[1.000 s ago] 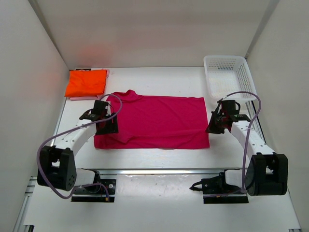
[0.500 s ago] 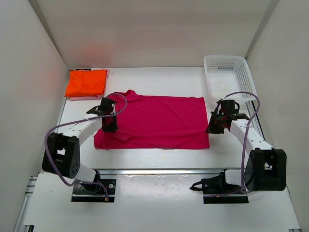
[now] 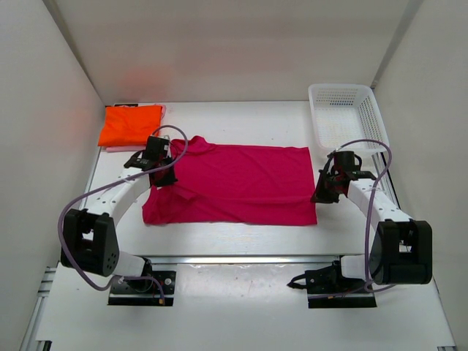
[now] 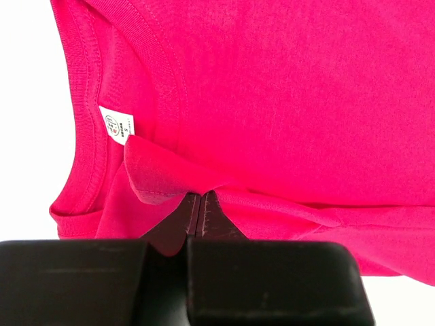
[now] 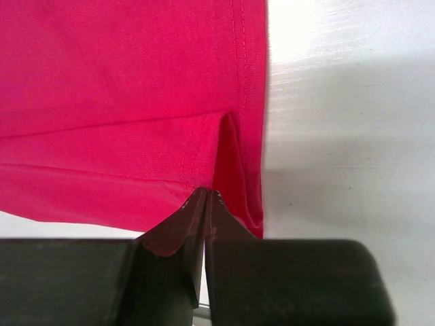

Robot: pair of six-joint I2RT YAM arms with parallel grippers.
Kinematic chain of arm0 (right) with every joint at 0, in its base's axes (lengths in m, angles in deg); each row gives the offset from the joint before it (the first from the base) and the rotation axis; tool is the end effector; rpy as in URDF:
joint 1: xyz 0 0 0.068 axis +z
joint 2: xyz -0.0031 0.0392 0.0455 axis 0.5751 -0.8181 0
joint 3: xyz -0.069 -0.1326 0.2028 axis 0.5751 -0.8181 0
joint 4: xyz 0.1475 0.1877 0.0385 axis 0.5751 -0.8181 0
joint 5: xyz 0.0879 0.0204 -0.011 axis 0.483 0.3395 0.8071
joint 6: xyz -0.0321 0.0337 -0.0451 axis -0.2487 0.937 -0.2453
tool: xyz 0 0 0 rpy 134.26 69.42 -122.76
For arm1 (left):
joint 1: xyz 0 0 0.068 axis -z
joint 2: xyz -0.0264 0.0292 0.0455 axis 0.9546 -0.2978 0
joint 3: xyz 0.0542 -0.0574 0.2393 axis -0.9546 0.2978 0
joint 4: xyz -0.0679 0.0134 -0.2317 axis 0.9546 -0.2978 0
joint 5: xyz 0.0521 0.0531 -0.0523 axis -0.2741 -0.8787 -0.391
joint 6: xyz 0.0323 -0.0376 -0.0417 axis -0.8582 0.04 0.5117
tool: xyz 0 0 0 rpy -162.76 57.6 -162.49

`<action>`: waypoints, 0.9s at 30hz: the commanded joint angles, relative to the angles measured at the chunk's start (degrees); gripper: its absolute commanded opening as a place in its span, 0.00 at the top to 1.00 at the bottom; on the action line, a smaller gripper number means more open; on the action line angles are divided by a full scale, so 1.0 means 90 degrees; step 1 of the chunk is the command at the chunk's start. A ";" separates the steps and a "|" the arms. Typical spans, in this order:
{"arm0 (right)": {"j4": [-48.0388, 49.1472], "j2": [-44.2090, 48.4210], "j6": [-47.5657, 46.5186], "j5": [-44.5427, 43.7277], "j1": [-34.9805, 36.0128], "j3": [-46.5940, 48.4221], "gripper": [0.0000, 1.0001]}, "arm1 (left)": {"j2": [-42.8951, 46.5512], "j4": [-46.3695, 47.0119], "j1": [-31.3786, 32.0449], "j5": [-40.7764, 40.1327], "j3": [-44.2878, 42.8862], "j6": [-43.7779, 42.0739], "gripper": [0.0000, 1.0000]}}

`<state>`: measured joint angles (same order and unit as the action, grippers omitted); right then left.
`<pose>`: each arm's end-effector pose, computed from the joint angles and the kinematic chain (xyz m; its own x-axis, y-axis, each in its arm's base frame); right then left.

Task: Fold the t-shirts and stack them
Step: Fold the flattened tshirt in 1/3 of the way

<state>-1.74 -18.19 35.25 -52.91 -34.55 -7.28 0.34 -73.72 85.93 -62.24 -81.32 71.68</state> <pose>0.2354 0.0132 0.1737 -0.8871 0.2713 -0.3734 0.1542 0.9367 0.3144 0.2660 -0.0573 0.2050 -0.8457 -0.1402 -0.5150 -0.1117 0.9900 -0.0861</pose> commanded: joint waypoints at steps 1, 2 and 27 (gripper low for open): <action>0.0172 0.0020 -0.0055 -0.0045 -0.0207 0.0181 1.00 | -0.0041 0.0081 -0.0008 0.0043 -0.0270 0.0003 1.00; 0.0182 0.0030 -0.0036 -0.0045 -0.0218 0.0220 1.00 | -0.0032 0.0081 -0.0008 0.0025 -0.0290 -0.0007 1.00; -0.0092 -0.0098 0.0042 -0.1452 0.0504 0.0973 0.66 | -0.0237 -0.0221 -0.0028 0.0122 -0.0428 -0.0183 0.29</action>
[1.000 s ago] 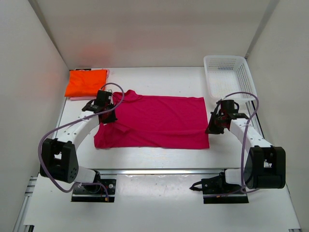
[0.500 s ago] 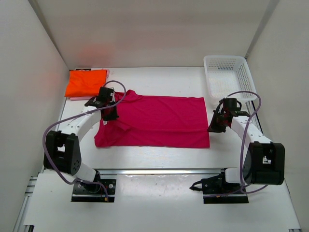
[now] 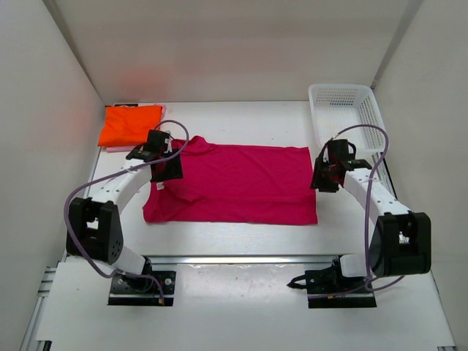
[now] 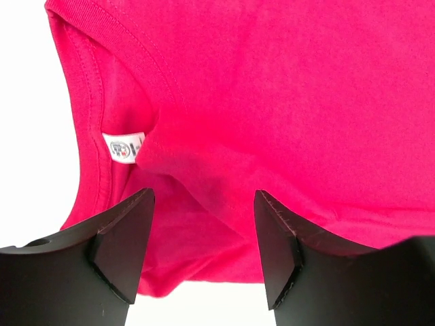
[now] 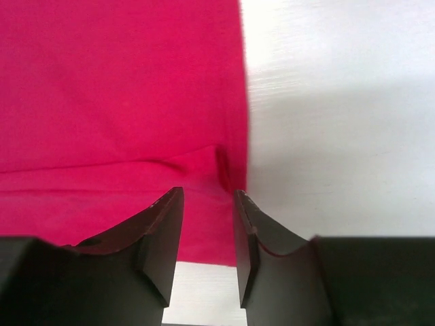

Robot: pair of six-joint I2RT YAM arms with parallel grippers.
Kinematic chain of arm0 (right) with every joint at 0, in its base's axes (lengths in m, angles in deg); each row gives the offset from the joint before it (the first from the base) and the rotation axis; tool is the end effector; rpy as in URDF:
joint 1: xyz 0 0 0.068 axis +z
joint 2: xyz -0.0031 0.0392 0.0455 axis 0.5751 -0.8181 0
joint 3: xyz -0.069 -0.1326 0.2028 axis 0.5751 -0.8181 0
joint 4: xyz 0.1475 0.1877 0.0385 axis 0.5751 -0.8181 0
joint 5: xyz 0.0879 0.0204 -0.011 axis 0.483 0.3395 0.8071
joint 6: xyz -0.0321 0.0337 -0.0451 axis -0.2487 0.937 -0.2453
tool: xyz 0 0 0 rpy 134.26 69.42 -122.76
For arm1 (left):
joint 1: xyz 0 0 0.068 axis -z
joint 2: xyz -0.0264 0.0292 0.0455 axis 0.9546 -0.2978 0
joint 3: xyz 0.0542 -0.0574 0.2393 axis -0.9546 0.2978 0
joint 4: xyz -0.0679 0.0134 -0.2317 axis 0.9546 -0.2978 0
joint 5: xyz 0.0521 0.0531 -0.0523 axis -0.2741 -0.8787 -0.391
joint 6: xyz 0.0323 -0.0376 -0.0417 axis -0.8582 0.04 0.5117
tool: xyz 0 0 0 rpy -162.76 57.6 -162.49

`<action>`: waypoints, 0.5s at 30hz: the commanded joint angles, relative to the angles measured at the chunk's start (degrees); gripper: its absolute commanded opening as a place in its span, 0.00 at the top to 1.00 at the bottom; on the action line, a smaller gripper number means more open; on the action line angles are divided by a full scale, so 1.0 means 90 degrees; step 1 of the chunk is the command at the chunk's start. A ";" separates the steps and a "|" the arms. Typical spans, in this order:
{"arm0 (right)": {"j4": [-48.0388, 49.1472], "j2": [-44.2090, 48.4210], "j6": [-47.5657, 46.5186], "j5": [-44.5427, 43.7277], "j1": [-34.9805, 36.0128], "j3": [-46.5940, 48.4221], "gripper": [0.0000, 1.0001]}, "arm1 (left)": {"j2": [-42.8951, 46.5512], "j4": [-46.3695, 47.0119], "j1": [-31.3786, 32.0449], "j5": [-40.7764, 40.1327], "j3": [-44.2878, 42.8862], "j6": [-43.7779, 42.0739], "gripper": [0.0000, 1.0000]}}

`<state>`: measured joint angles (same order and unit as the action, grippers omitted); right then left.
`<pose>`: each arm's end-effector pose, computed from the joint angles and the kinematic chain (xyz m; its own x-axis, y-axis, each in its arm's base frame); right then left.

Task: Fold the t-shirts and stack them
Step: Fold the flattened tshirt in 1/3 of the way

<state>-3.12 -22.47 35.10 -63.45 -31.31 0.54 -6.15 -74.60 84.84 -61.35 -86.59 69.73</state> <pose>0.2606 0.0189 0.1928 -0.8622 0.2275 -0.4527 0.1692 0.9715 0.1661 0.2888 -0.0577 0.2008 -0.8671 -0.1186 -0.4838 -0.0968 0.9928 -0.0701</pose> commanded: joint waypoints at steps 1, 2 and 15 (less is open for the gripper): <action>0.0120 0.0418 0.0176 -0.0078 0.0222 0.0054 0.67 | 0.0523 -0.0163 0.0103 0.0013 0.0245 0.0082 0.29; 0.0246 0.0467 0.0264 -0.0008 0.0330 -0.0024 0.68 | 0.0543 -0.0086 0.0229 0.0013 0.0353 0.0102 0.30; 0.1575 -0.0958 0.0958 0.0784 0.1132 -0.0356 0.71 | -0.0228 0.0803 0.0455 0.0013 0.0861 0.0600 0.30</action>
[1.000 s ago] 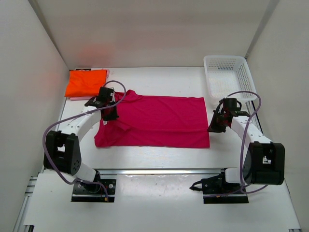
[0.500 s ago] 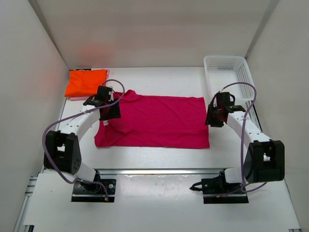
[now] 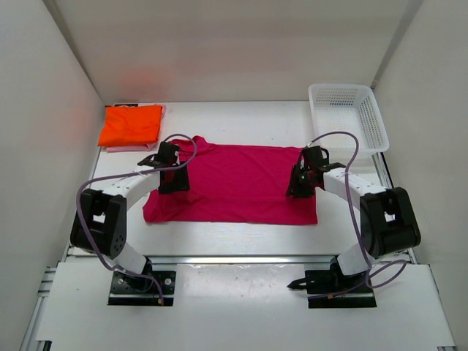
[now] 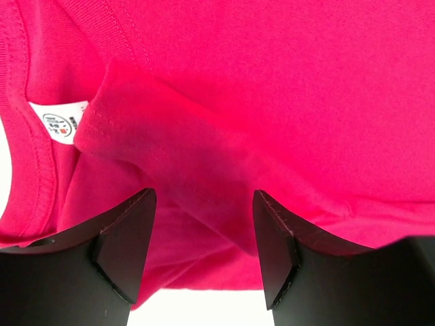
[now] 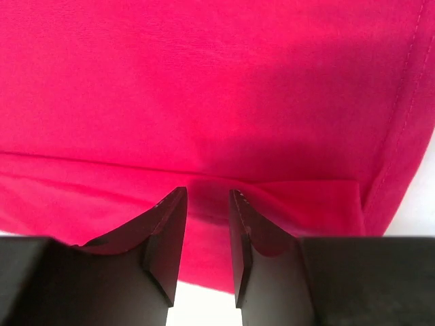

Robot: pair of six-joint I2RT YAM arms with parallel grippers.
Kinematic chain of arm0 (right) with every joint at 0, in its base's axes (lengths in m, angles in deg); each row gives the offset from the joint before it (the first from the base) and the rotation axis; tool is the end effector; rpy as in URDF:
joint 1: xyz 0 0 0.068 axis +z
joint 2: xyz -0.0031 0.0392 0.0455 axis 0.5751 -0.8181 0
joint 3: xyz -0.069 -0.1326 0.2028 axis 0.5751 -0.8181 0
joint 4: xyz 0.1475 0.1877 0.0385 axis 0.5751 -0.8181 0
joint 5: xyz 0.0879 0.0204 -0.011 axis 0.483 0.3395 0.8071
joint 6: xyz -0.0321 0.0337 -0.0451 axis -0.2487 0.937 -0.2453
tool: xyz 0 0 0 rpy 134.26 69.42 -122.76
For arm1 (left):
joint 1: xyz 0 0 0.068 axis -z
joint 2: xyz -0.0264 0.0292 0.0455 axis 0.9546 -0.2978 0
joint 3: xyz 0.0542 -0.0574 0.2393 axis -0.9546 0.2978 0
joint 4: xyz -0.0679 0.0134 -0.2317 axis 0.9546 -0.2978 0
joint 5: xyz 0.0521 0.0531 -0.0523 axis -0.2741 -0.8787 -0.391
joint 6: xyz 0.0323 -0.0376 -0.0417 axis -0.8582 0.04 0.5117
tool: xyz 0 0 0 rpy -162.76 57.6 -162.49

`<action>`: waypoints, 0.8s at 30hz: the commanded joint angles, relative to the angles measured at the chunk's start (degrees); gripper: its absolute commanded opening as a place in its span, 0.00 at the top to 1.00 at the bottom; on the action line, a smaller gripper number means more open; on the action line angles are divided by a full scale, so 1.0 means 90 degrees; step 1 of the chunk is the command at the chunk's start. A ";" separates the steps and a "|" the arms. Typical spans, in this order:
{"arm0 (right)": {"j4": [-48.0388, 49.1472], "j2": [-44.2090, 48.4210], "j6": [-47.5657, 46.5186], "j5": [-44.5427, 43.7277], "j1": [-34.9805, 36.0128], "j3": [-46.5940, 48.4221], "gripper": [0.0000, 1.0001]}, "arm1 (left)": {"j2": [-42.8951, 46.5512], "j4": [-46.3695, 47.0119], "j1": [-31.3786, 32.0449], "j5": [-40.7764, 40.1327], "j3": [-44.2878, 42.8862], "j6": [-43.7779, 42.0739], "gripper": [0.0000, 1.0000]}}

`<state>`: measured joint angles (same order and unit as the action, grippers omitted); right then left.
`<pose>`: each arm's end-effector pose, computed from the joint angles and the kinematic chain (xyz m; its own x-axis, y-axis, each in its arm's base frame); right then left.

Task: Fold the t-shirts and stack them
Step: Fold the flattened tshirt in 1/3 of the way

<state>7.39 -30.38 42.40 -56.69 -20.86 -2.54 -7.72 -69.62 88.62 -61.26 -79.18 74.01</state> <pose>0.2693 0.0762 0.1544 -0.9073 0.1814 -0.3794 0.0582 0.9476 0.3140 0.2738 -0.0737 0.1622 -0.8987 -0.1268 -0.4199 -0.1018 0.9915 -0.0816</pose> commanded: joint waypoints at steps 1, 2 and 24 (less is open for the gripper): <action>0.0407 -0.0089 0.0118 0.0053 -0.0010 -0.0082 0.71 | -0.0102 0.0230 0.0093 -0.0045 0.0067 0.0114 0.30; 0.0485 -0.0050 0.0137 0.0014 -0.0058 -0.0150 0.71 | -0.0150 0.0201 0.0103 -0.0075 0.0116 0.0075 0.30; 0.0241 0.0096 0.0264 -0.0006 0.0420 -0.1087 0.70 | -0.0172 -0.1019 0.0524 -0.0173 0.0848 -0.0179 0.31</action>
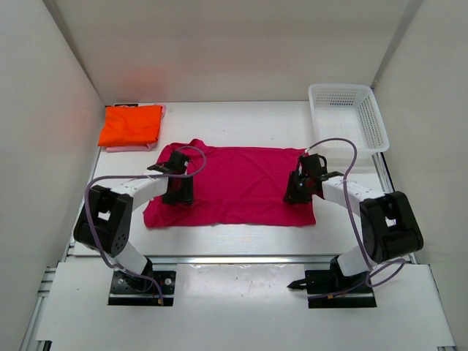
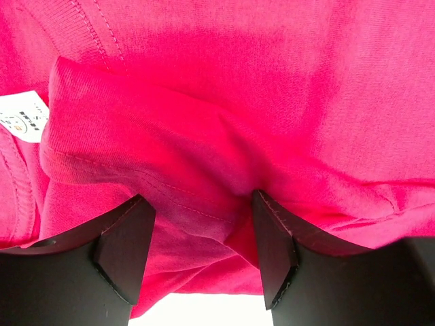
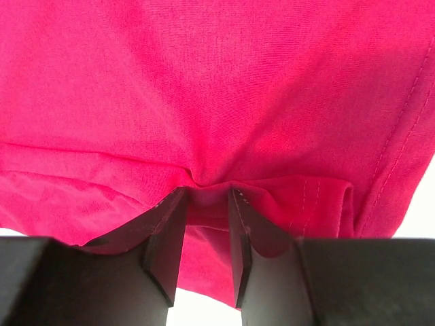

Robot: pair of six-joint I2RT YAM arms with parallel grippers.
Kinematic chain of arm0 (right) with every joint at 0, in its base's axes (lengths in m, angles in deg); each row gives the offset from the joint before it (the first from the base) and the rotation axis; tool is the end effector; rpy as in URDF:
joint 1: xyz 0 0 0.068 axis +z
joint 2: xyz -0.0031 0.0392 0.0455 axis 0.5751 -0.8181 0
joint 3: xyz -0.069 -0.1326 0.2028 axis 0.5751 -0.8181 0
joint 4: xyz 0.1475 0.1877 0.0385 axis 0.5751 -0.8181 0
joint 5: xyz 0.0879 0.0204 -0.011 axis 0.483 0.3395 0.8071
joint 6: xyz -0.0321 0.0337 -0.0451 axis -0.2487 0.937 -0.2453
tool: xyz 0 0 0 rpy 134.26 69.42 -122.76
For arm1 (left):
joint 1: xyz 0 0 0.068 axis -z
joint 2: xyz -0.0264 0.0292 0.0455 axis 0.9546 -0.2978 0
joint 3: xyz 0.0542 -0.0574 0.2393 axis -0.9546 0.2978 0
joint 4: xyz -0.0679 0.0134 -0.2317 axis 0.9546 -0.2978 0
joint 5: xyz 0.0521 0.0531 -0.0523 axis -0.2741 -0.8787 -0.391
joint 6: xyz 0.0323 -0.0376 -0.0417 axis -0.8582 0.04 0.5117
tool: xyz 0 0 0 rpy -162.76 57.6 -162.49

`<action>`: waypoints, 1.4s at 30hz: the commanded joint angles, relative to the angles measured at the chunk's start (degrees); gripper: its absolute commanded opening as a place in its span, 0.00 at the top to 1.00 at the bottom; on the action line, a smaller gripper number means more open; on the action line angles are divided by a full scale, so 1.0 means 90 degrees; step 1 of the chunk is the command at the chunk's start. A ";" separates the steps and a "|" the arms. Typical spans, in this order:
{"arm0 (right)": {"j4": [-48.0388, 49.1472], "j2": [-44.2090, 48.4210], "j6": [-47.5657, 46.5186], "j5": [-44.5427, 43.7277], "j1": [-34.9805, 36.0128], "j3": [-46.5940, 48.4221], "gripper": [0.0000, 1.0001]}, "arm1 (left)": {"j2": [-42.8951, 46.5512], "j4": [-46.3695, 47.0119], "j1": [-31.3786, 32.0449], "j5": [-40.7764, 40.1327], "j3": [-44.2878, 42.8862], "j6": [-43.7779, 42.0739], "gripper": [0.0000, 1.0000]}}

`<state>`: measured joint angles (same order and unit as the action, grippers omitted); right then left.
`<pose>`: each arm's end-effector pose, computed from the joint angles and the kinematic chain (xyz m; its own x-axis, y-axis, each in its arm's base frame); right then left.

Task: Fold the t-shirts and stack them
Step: Fold the flattened tshirt in 1/3 of the way, then grap the side of the flattened tshirt furthest away from the robot with both arms

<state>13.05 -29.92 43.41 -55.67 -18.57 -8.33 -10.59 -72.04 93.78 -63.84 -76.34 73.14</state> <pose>0.2554 0.0847 0.1354 -0.9143 0.1601 -0.3721 0.0280 0.9413 0.3364 0.2542 -0.0910 0.1350 -0.9493 -0.0119 -0.3141 -0.0179 0.9997 0.0161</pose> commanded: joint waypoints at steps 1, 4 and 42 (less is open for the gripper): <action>-0.0397 0.0113 0.0153 -0.0130 0.0174 -0.0503 0.71 | 0.0177 -0.0769 -0.0118 0.0104 0.0591 -0.0120 0.32; -0.0514 0.0396 0.0211 -0.0178 0.0224 -0.0718 0.71 | 0.0499 -0.0954 -0.0225 0.0046 0.0797 -0.0228 0.32; -0.0955 0.0740 -0.0277 0.0622 -0.0216 0.1498 0.65 | -0.0847 0.0666 -0.1711 0.0623 -0.2600 -0.0091 0.66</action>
<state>1.41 -21.44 42.01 -51.49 -19.86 2.84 -18.35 -68.57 77.17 -56.49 -95.49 73.38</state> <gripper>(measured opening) 0.341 0.328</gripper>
